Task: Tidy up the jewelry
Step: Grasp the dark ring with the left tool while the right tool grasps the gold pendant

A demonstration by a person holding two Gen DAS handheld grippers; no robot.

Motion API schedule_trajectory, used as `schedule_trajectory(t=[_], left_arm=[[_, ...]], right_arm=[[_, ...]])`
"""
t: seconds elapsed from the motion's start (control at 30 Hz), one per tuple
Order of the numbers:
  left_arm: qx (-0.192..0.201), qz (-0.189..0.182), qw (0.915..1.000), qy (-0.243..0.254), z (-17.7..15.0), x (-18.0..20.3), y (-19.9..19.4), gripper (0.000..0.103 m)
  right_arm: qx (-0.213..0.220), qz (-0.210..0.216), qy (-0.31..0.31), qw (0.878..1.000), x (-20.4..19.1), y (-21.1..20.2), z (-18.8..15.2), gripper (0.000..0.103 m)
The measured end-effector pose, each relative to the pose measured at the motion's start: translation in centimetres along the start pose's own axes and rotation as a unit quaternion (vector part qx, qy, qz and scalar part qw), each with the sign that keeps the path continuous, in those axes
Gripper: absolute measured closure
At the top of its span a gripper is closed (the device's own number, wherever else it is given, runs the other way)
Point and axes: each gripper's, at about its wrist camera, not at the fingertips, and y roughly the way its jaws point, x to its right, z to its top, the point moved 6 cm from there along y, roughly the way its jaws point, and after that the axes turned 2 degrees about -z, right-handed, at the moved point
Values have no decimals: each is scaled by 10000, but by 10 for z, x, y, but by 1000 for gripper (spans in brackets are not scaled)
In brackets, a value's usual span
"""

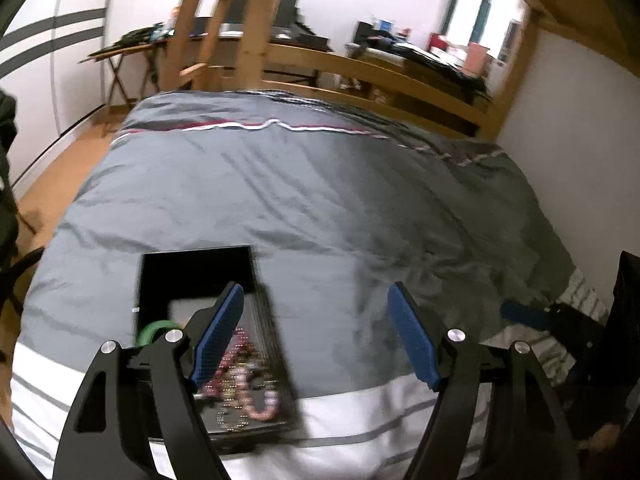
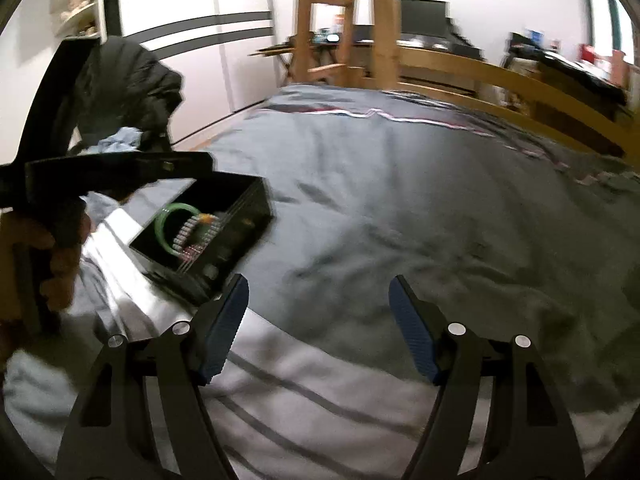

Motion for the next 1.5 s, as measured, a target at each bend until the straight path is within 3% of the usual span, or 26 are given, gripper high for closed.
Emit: schedule_trajectory(t=[0.23, 0.57, 0.67, 0.77, 1.0, 1.17, 1.3, 1.4, 1.47, 1.5], left_arm=[[83, -176, 9993, 318, 9, 58, 7, 24], [-311, -220, 9930, 1118, 6, 138, 76, 23], [-434, -387, 9884, 1403, 3, 160, 108, 23], [-571, -877, 9831, 1505, 2, 182, 148, 23], [-750, -1172, 9784, 1527, -2, 188, 224, 23], [-575, -1191, 9807, 1442, 6, 180, 252, 24], [-608, -1365, 9800, 1317, 1, 173, 266, 25], [-611, -1419, 9799, 1258, 2, 173, 273, 38], [-634, -1365, 9810, 1226, 3, 171, 276, 58], [-656, -1379, 9808, 1217, 3, 171, 277, 62]], right_arm=[[-96, -282, 201, 9994, 60, -36, -32, 32], [-315, 2, 311, 9990, 91, -47, -72, 43], [-413, 160, 468, 9979, 99, -38, -84, 51], [-566, 278, 467, 9969, 100, -23, -93, 55], [-943, 535, 380, 9934, 85, 22, -108, 61], [-1339, 363, 284, 9899, 83, 55, -119, 64], [-1426, 482, 404, 9878, 85, 61, -122, 64], [-1431, 467, 391, 9878, 86, 61, -121, 65], [-1433, 452, 414, 9878, 86, 59, -122, 67], [-1431, 451, 448, 9877, 88, 58, -123, 69]])
